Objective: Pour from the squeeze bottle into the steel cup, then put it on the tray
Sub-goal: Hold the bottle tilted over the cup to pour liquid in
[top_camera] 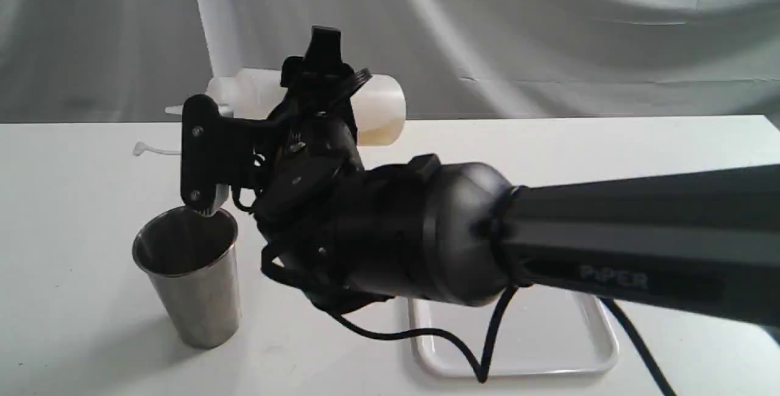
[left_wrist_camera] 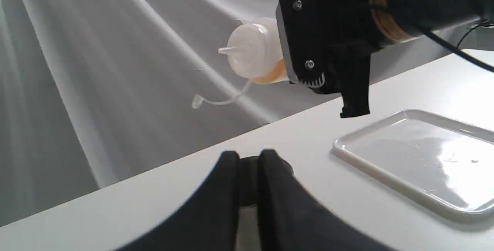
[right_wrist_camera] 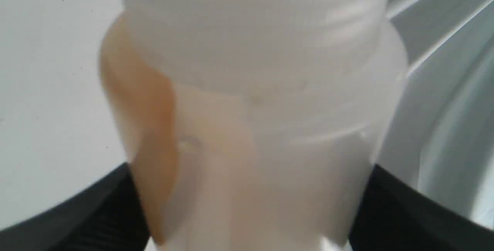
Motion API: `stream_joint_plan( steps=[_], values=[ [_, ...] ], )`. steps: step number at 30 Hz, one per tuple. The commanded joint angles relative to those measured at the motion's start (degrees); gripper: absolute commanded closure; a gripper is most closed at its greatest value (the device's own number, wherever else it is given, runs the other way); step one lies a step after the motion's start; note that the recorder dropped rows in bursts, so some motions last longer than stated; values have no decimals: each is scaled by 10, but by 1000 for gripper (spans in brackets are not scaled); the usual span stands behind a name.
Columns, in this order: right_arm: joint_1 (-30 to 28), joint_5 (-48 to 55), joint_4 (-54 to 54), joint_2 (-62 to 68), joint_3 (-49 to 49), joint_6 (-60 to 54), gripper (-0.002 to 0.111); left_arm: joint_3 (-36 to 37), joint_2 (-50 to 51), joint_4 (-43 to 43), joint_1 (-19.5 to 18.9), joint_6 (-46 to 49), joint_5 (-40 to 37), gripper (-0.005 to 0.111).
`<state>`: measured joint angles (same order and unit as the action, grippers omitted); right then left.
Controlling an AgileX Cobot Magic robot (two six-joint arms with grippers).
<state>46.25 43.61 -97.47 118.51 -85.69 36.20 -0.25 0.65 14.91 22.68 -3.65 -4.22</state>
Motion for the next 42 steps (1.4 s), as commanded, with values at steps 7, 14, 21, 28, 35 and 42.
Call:
stream_joint_plan(
  steps=[7,14,21,28,35,42],
  values=[
    [12,81,-25,28,-4,2,76,3,2,-1,-1,-2,3,98],
    [15,85,-25,31,-4,2,76,3,2,-1,-1,-2,3,98],
    [27,94,-25,31,-4,-16,76,3,2,-1,-1,-2,3,98],
    [32,110,-25,31,-4,-99,76,3,2,-1,-1,-2,3,98],
    [35,110,-25,31,-4,-135,76,3,2,-1,-1,-2,3,98],
    [37,112,-25,31,-4,-154,76,3,2,-1,-1,-2,3,98]
  ],
)
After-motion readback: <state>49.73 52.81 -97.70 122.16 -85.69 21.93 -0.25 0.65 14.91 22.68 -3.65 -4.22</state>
